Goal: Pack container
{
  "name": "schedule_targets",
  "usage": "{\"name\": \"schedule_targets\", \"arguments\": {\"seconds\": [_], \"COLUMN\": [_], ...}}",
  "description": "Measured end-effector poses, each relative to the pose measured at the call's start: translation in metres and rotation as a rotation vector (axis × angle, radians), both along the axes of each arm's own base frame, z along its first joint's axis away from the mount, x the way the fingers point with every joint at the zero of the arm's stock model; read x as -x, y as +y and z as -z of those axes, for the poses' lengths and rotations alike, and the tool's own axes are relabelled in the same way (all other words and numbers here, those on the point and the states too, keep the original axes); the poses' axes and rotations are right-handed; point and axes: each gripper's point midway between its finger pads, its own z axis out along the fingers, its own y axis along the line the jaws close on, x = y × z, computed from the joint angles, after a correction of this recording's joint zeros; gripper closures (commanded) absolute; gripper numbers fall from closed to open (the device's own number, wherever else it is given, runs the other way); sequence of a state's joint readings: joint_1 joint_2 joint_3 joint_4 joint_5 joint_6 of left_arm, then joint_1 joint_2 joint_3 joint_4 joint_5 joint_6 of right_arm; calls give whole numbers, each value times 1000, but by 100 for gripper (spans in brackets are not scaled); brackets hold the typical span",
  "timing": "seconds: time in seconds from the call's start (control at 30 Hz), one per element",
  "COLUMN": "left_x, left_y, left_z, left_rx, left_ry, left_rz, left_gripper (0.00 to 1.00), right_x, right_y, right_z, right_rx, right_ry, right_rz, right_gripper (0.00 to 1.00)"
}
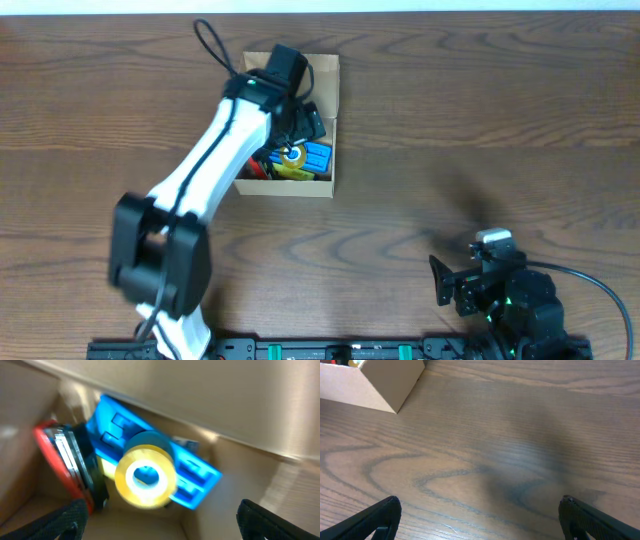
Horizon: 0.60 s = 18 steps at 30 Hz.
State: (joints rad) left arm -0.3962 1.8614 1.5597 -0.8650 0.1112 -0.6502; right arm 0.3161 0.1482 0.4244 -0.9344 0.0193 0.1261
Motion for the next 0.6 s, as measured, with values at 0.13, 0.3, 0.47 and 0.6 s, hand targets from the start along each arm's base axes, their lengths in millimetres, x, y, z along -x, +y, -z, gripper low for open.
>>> {"name": "schedule_targets", "arguments": {"seconds": [0.13,0.3,0.47,0.6], "left_x": [9,28,36,44], "left_y": [11,24,28,31], "left_z": [-51,-85,-102,-100], "left_rx": [7,0,13,2], "left_ry": [-104,-153,-183,-157], "left_rz": [-14,-26,-27,-26], "left_gripper": [5,4,4,5], "right_x": [0,0,0,0], "right_y": [0,0,0,0], "right_z": [0,0,0,0], "right_rx": [0,0,0,0], "right_ry": [0,0,0,0], "right_rz": [0,0,0,0], "right_gripper": [1,1,1,1]}}
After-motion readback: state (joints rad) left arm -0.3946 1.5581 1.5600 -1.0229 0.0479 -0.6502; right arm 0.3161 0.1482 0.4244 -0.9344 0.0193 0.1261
